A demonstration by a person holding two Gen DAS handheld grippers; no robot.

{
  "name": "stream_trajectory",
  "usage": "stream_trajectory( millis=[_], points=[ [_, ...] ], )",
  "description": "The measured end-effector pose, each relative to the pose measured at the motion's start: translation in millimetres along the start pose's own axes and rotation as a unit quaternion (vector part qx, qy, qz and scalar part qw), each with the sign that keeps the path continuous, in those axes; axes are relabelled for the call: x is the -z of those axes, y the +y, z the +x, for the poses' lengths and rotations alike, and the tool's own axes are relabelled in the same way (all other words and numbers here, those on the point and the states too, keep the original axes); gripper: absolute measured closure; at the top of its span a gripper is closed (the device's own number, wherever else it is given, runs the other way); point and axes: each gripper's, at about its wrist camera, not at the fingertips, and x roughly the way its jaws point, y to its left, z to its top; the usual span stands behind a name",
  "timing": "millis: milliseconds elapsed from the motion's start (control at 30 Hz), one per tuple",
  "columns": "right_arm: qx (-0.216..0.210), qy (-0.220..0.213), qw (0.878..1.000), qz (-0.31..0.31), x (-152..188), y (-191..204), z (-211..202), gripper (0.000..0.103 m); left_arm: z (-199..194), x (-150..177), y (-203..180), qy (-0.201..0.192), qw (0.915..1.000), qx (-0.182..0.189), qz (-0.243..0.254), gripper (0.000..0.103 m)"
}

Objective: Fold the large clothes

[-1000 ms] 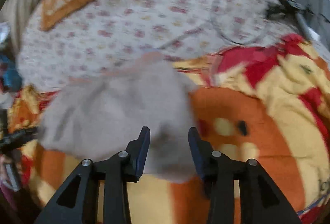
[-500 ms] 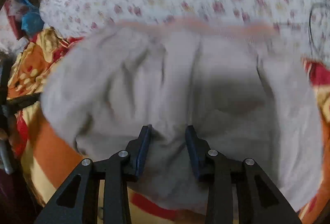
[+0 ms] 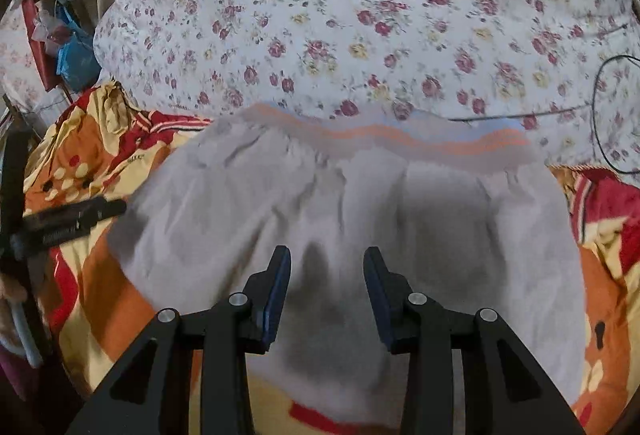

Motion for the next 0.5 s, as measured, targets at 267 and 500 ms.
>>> stream_trajectory(
  millis=[267,500],
  points=[
    [0.016,0.004,1.0,0.019,-13,4,48,0.064,8,-3,-2,0.004,0.9999,-0.013,0.007,0.048],
    [0.044,0.016,0.999,0.014,-4,-1,83,0.064,13,-2,-5,0.008,0.9997,-0.019,0.012,0.046]
  ],
)
